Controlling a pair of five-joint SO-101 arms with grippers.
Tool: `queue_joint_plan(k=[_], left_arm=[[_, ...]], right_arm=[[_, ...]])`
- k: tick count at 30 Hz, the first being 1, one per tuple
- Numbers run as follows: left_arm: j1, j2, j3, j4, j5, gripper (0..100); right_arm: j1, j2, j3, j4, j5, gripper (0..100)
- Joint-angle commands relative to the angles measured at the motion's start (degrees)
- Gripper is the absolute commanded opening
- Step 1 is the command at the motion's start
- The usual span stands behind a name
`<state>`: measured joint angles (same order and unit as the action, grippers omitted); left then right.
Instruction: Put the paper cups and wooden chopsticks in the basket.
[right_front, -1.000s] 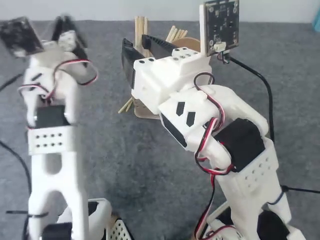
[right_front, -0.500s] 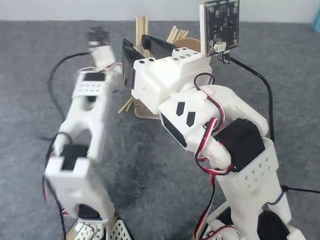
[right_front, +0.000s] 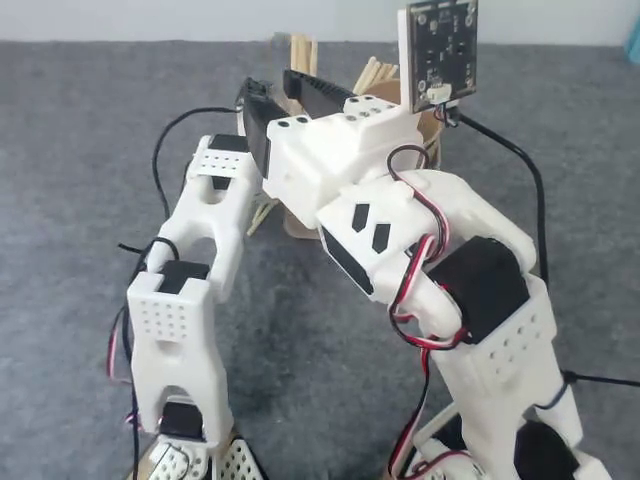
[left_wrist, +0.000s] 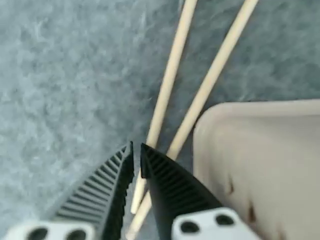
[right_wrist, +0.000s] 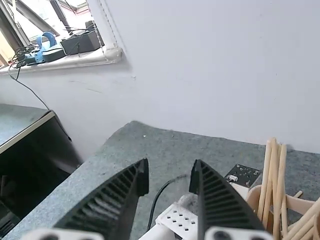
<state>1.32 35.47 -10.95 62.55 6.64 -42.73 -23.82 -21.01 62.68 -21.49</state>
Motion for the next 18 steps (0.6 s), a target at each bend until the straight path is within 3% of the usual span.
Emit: queue_joint_plan(k=[1,9,18], left_arm=[[3.6,-1.9,-4.8,0.4,2.5,2],[9.6,-3.7,-5.5,0.1,2.5,2],[5.3,-3.7,-5.2,-9.1,2.5,2]], right_arm=[[0.9,0.2,-0.2,-1.9,1.1,14.1],[0.9,0.2,0.7,-2.7,1.1,14.1],[0.9,0.2,0.7,-2.6,1.1,14.1]])
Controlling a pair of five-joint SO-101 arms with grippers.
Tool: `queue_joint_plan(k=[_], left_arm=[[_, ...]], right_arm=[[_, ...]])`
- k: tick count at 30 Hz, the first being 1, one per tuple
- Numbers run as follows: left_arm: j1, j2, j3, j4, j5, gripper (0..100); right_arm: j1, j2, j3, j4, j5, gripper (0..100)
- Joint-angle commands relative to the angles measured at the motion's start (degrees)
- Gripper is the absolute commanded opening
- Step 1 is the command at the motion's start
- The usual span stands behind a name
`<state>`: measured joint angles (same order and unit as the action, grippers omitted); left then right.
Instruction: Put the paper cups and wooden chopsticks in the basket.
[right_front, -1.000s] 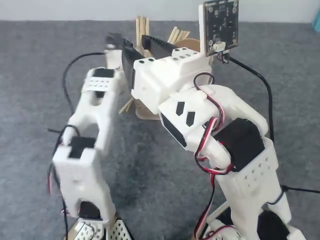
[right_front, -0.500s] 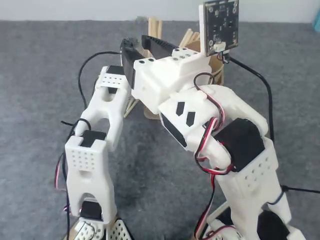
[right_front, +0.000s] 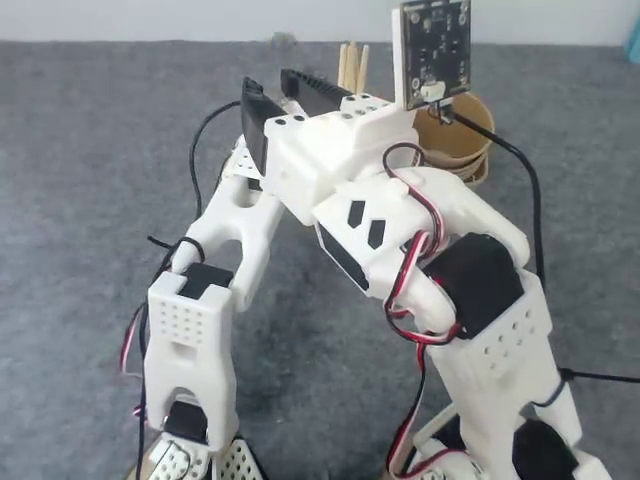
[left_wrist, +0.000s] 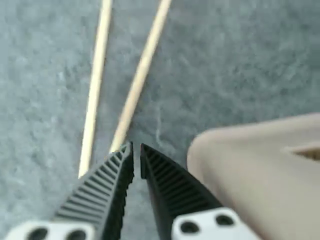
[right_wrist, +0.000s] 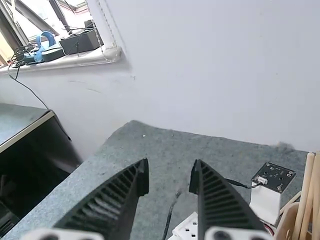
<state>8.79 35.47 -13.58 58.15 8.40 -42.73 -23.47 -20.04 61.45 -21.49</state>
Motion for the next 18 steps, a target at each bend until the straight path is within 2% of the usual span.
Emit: queue_joint_plan(k=[1,4,11,15,18], left_arm=[[-3.2,-3.7,-2.6,-5.9,0.7,2],[-5.4,-3.7,-2.5,-7.8,0.4,4],[-6.4,-3.6,0.9,-8.2,0.7,26],[-5.6,-3.5,2.3,-9.9,0.6,25],[-5.5,-3.0,4.9,-14.7,0.4,23]], right_arm=[[0.9,-0.1,-0.3,-1.4,1.1,14.1],[0.9,-0.1,-0.3,-1.3,1.1,14.1],[0.8,-0.1,-0.3,-1.2,1.1,14.1],[0.8,-0.1,-0.3,-1.2,1.1,14.1],[0.8,-0.1,-0.3,-1.2,1.1,14.1]])
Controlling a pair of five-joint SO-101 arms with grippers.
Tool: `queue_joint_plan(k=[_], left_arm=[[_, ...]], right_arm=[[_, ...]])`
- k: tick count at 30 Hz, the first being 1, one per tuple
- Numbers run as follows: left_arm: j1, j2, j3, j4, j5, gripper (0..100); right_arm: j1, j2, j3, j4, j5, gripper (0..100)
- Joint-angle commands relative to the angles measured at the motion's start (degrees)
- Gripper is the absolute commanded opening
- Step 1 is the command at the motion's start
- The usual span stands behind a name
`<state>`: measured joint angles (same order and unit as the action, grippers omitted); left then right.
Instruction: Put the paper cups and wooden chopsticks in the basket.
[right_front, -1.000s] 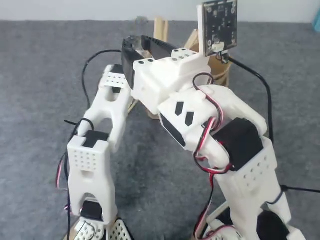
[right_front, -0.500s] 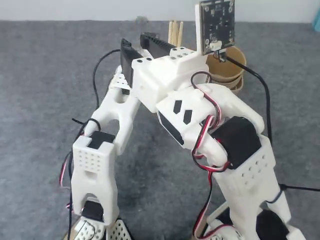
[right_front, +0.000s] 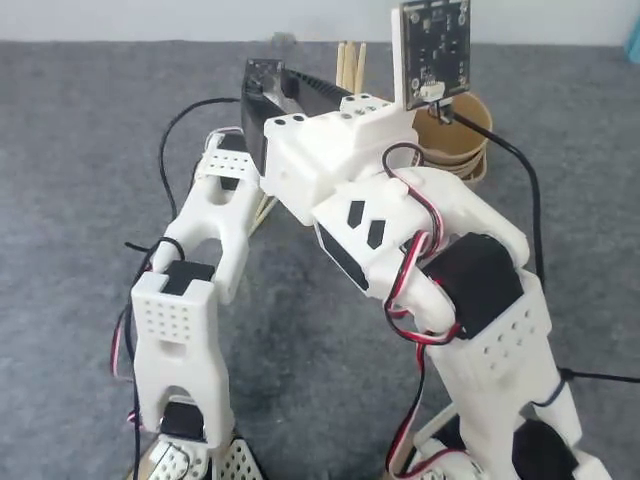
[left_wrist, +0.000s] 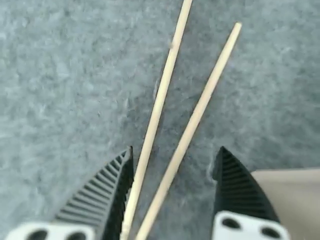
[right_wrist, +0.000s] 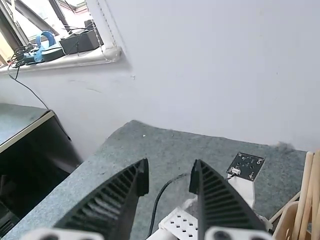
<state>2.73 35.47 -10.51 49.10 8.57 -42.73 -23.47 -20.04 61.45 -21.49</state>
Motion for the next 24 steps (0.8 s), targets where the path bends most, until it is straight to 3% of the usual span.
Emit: queue_joint_plan(k=[1,11,24], left_arm=[[0.6,-2.5,2.3,-7.3,0.2,22],[0.6,4.7,2.5,-19.1,0.2,10],[0.7,8.6,-0.9,-18.9,0.2,1]], right_arm=[[0.8,-0.1,-0.3,-1.2,1.1,14.1],[0.8,-0.1,-0.3,-1.1,1.1,14.1],[0.8,-0.1,-0.3,-1.1,1.1,14.1]])
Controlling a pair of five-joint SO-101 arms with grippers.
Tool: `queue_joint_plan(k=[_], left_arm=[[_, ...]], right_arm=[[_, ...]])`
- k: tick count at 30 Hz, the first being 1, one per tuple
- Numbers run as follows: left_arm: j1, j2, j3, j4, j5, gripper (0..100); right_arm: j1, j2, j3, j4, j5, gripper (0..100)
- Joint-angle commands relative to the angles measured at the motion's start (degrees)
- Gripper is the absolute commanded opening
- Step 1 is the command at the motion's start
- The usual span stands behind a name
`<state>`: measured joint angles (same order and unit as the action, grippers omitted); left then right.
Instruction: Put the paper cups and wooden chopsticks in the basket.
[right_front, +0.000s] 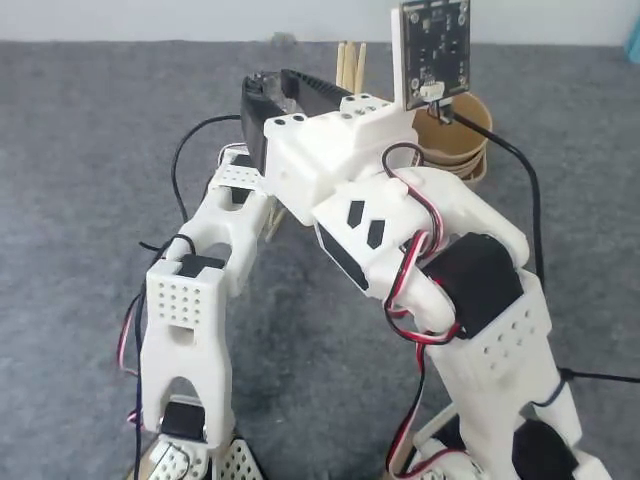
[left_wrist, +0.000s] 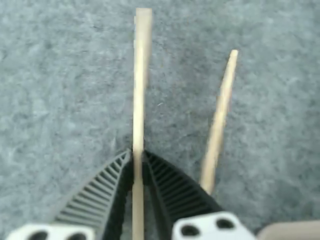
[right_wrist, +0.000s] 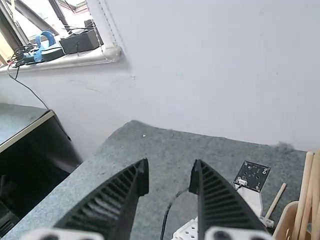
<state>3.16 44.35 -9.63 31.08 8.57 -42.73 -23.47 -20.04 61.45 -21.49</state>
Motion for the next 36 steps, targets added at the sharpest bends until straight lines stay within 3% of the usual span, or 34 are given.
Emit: queue_joint_plan(k=[1,7,13,19,23,29,33,36], left_arm=[[0.3,-0.3,-1.8,0.0,0.2,1],[0.0,-3.5,-2.8,6.5,1.1,1],[-1.8,-12.1,-2.4,14.0,8.4,1],[-3.3,-29.6,9.7,14.6,8.4,1],[-2.1,-46.1,25.8,4.7,8.3,1],[-1.8,-69.3,51.0,-21.6,8.3,1],[-1.7,-78.0,62.7,-43.8,8.6,1],[-1.0,-79.3,65.4,-56.2,8.7,1]], right_arm=[[0.8,-0.1,-0.3,-1.1,1.1,14.1],[0.9,-0.1,-0.3,-1.2,1.1,14.1],[0.9,-0.1,-0.3,-1.3,1.1,14.1],[0.9,-0.1,-0.3,-1.5,1.1,14.1],[0.9,-0.1,-0.3,-1.5,1.1,14.1],[1.1,-0.1,-0.6,-2.2,1.1,14.0],[8.9,-0.1,-0.4,-9.0,0.2,14.0],[14.5,-0.1,-0.4,-10.4,-6.3,14.0]])
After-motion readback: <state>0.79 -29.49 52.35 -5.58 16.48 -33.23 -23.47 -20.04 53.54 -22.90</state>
